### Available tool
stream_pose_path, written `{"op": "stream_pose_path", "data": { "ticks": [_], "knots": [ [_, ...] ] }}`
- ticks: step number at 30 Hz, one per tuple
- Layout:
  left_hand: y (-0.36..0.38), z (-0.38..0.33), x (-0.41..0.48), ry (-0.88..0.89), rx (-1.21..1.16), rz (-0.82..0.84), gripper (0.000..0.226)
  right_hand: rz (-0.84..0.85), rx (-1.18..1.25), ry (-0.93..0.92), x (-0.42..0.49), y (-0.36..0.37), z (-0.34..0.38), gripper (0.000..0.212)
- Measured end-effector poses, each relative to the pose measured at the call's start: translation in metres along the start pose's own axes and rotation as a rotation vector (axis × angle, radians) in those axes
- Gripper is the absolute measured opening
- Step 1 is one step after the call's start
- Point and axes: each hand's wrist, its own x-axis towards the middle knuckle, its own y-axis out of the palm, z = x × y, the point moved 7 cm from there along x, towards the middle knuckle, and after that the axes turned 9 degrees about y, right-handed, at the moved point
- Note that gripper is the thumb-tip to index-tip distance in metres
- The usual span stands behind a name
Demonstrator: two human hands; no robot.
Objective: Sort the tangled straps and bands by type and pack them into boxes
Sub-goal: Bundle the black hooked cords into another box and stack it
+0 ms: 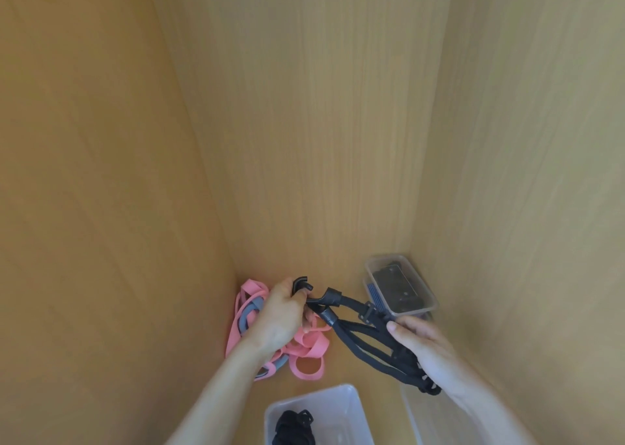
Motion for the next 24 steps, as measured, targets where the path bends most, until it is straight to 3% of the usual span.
{"op": "stream_pose_path", "data": {
  "ticks": [3,6,9,12,13,17,24],
  "knots": [
    [-0.001,0.001,-0.001,-0.004,0.067,-0.043,0.019,-0.052,-0.050,-0.063,-0.002,0.001,0.006,0.031],
    [-0.002,-0.004,-0.002,0.024,0.119,-0.065,0.019,-0.047,-0.123,-0.101,-0.008,0.007,0.015,0.030],
    [0.001,-0.008,-0.004,0.034,0.098,-0.031,0.019,0.008,-0.138,-0.088,-0.015,0.018,0.023,0.047],
    [0.013,-0.013,-0.006,0.057,0.125,0.050,0.019,-0.066,-0.315,-0.102,-0.013,0.029,0.037,0.091],
    [0.017,-0.015,-0.007,0.069,0.136,0.069,0.018,-0.074,-0.406,-0.116,-0.011,0.035,0.041,0.093],
    [0.022,-0.018,-0.011,0.083,0.152,0.064,0.020,-0.172,-0.641,-0.179,-0.001,0.050,0.053,0.036],
    [0.012,-0.003,-0.013,0.006,0.192,-0.032,0.019,-0.383,-0.769,-0.378,-0.003,0.068,0.056,0.037]
  ]
}}
